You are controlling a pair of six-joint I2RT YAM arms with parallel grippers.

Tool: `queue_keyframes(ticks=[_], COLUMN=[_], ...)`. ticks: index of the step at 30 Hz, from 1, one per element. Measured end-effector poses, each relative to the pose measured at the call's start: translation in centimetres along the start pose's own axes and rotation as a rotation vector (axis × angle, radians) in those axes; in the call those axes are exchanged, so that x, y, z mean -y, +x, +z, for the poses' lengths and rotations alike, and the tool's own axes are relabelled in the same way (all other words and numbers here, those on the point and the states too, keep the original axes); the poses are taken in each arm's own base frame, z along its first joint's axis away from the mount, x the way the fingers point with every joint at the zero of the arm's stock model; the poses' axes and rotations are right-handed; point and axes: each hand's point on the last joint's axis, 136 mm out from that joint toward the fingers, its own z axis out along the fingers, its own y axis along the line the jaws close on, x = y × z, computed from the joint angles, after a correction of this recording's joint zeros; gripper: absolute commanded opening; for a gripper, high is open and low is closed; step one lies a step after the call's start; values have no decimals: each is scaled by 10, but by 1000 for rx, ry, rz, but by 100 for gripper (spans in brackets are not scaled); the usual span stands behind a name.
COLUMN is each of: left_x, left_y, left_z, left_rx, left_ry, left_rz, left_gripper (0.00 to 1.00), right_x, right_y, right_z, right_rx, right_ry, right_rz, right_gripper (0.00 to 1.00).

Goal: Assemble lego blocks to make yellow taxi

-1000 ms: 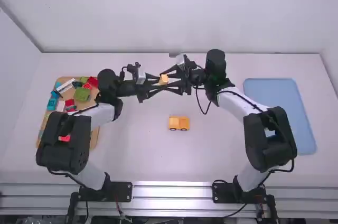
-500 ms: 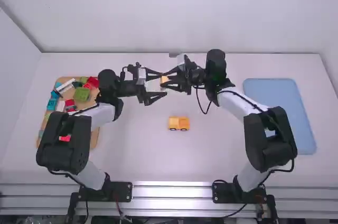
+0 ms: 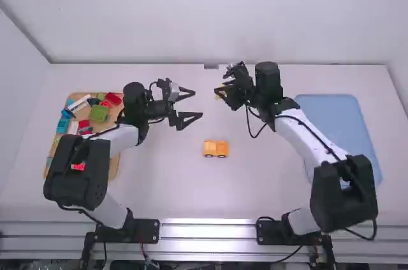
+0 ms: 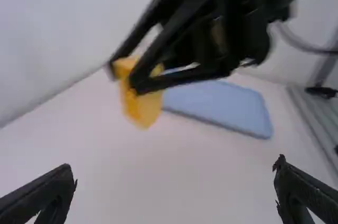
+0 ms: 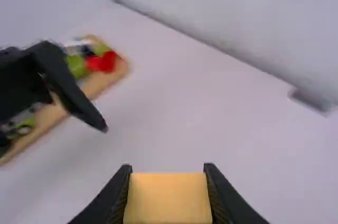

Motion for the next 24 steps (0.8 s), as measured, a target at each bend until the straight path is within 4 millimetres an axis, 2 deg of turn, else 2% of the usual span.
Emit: queue_keyframes(ticks=[1, 3, 5, 6, 8, 12, 15, 19, 24], left_x=[-2, -19, -29, -37, -47, -58, -62, -63, -64], left_y=[1, 11, 15, 18, 21, 23, 26, 29, 29], left_z=[0, -1, -3, -5, -7, -11, -13, -14, -14], left_rx=[-4, -36, -49, -60, -73, -81, -94, -103, -104], left_ry=[-10, -116, -171, -219, -281, -350, -375, -387, -394], left_rz=[-3, -27, -32, -37, -41, -39, -52, -62, -62], left_gripper=[99, 99, 99, 99, 99, 99, 99, 99, 99], right_x=[1, 5, 7, 12, 20, 29, 22, 10, 4], right_y=[2, 24, 38, 57, 80, 131, 172, 193, 212], right_z=[-3, -16, -21, -27, -34, -41, -39, -26, -13], right_rx=[-16, -130, -197, -280, -383, -619, -805, -891, -973], right_ry=[28, 143, 183, 218, 247, 234, 132, 28, -36], right_rz=[-3, -9, -8, -4, 1, -49, -179, -355, -528], right_gripper=[6, 4, 3, 2, 2, 6, 11, 7, 9])
